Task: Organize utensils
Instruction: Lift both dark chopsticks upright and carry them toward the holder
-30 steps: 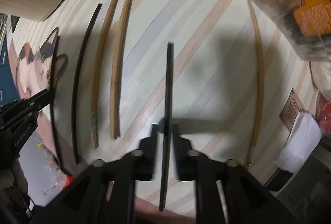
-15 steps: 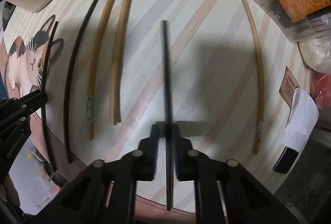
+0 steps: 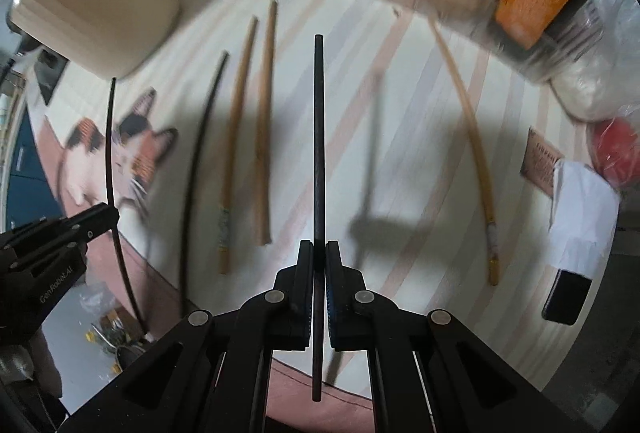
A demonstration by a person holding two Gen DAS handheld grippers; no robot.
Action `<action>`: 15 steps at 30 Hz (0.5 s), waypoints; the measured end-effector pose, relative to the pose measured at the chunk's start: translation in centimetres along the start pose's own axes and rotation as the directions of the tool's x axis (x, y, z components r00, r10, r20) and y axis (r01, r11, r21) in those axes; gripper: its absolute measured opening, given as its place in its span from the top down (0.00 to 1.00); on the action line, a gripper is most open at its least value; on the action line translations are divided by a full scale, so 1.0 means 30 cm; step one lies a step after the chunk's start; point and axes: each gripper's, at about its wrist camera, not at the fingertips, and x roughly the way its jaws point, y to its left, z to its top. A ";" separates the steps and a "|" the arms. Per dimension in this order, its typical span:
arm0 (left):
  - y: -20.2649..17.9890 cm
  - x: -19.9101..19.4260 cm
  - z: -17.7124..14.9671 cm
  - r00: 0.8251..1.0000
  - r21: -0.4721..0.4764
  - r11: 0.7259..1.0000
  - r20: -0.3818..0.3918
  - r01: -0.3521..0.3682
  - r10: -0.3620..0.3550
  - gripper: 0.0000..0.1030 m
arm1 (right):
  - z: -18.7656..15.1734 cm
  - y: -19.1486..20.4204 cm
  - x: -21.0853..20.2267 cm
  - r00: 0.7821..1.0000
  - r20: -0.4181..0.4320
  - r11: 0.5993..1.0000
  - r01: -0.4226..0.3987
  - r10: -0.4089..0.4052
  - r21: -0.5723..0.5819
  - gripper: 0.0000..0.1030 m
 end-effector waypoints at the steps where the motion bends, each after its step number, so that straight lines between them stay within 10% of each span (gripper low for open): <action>1: 0.008 -0.029 0.003 1.000 -0.005 1.000 0.020 0.002 -0.002 0.97 | 0.029 -0.017 -0.028 1.000 0.016 1.000 -0.010 0.010 0.002 0.94; 8: 0.086 -0.300 0.103 0.975 -0.067 0.997 0.218 0.047 -0.031 0.97 | 0.203 0.022 -0.226 0.976 0.193 0.994 -0.105 0.104 -0.006 0.94; 15: 0.102 -0.577 0.305 0.896 -0.084 0.994 0.444 0.073 -0.028 0.97 | 0.462 0.120 -0.470 0.890 0.413 0.981 -0.189 0.192 -0.049 0.94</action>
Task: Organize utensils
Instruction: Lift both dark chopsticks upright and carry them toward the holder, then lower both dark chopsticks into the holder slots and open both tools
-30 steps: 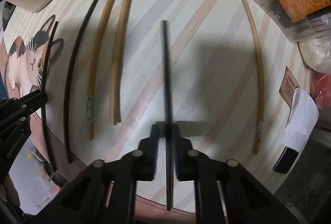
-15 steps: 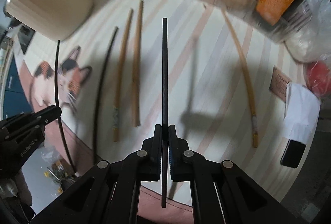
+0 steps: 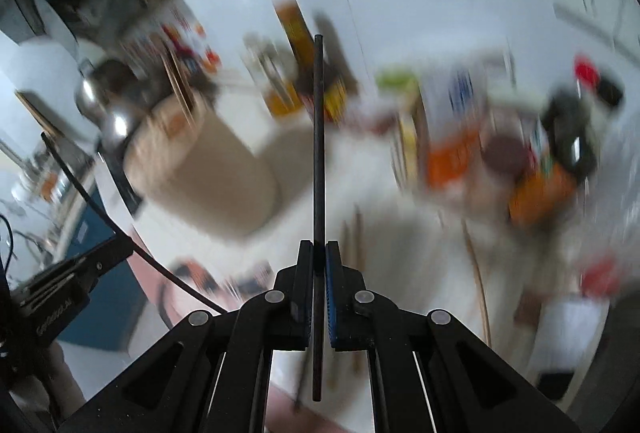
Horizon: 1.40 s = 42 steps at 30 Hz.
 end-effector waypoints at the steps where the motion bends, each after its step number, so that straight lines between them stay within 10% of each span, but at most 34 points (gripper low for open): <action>1: 0.001 -0.026 0.047 1.000 -0.007 1.000 0.031 0.001 0.000 0.97 | 0.038 0.014 -0.014 1.000 0.022 1.000 -0.009 0.009 -0.005 0.94; 14: 0.124 -0.110 0.428 0.976 -0.083 0.994 0.200 -0.066 0.082 0.97 | 0.453 0.278 0.061 0.965 0.219 0.989 -0.138 0.146 -0.052 0.95; 27: 0.207 0.062 0.460 0.990 -0.151 0.986 0.114 -0.067 0.085 0.97 | 0.454 0.373 0.333 0.962 0.189 0.980 -0.185 0.196 -0.076 0.95; 42: 0.232 0.081 0.378 1.000 -0.206 0.978 0.021 0.009 -0.005 0.89 | 0.405 0.394 0.325 0.972 0.106 0.966 -0.191 0.211 -0.177 0.94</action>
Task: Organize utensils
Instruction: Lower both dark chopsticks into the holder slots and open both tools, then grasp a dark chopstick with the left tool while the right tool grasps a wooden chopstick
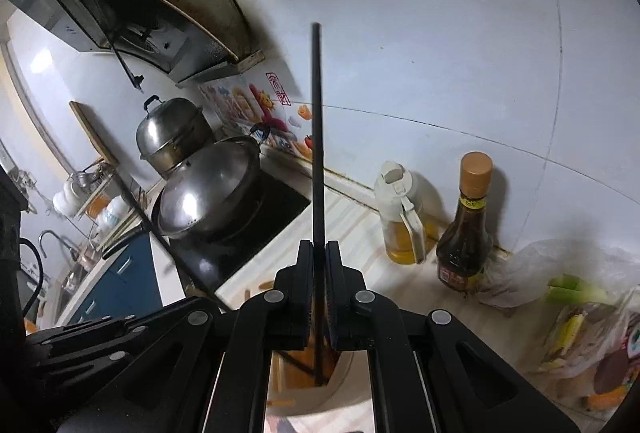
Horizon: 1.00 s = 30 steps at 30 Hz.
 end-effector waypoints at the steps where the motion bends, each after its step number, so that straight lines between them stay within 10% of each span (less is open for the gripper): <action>1: 0.000 -0.009 -0.003 1.000 0.005 1.000 0.010 -0.015 0.015 0.85 | -0.003 -0.001 -0.014 1.000 -0.003 1.000 0.000 0.000 -0.004 0.92; 4: 0.014 -0.056 -0.025 0.998 0.001 0.999 0.046 -0.041 0.041 0.38 | -0.011 -0.003 -0.047 1.000 -0.006 1.000 0.000 0.000 -0.010 0.67; 8: 0.033 -0.108 -0.052 0.990 0.003 0.995 0.101 -0.097 0.096 0.28 | -0.032 -0.005 -0.120 1.000 0.013 1.000 0.016 -0.015 -0.015 0.61; 11: 0.052 -0.135 -0.082 0.982 0.001 0.991 0.132 -0.135 0.134 0.00 | -0.053 -0.004 -0.173 0.998 0.029 0.998 0.053 -0.052 -0.026 0.54; 21: 0.093 -0.184 -0.204 0.938 0.002 0.958 0.206 -0.286 0.279 0.00 | -0.181 -0.074 -0.366 0.978 0.079 0.981 0.193 -0.195 0.026 0.02; 30: 0.058 0.003 -0.450 0.941 0.118 0.934 0.074 -0.338 0.331 0.00 | -0.465 -0.305 -0.356 0.927 -0.111 0.926 0.368 -0.358 0.082 0.00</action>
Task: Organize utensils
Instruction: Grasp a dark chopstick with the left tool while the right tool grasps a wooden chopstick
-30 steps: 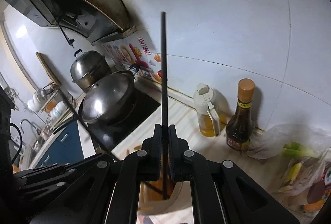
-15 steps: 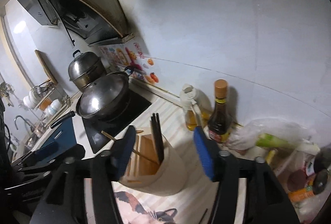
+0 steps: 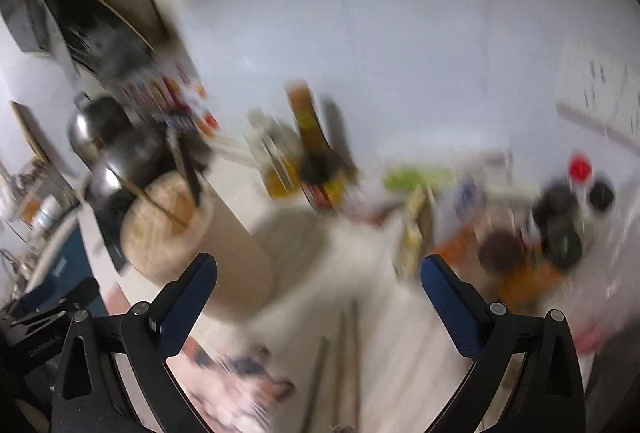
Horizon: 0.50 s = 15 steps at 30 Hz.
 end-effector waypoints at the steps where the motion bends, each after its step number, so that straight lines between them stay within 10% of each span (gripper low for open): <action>1: -0.019 0.027 -0.023 1.000 0.014 1.000 -0.021 -0.007 0.008 0.00 | -0.036 -0.029 0.047 0.999 -0.051 1.000 0.002 -0.001 0.014 0.00; 3: -0.069 0.100 -0.082 0.997 0.053 0.998 -0.077 -0.016 0.020 0.00 | -0.109 -0.070 0.160 0.987 -0.164 1.000 0.004 0.000 0.025 0.07; 6: -0.144 0.211 -0.161 0.987 0.110 0.994 -0.154 -0.030 0.046 0.00 | -0.202 -0.104 0.314 0.951 -0.309 1.000 0.021 -0.016 0.013 0.49; 15: -0.282 0.417 -0.308 0.949 0.224 0.974 -0.302 -0.020 0.089 0.00 | -0.339 -0.104 0.531 0.887 -0.460 0.999 0.028 -0.042 -0.037 0.62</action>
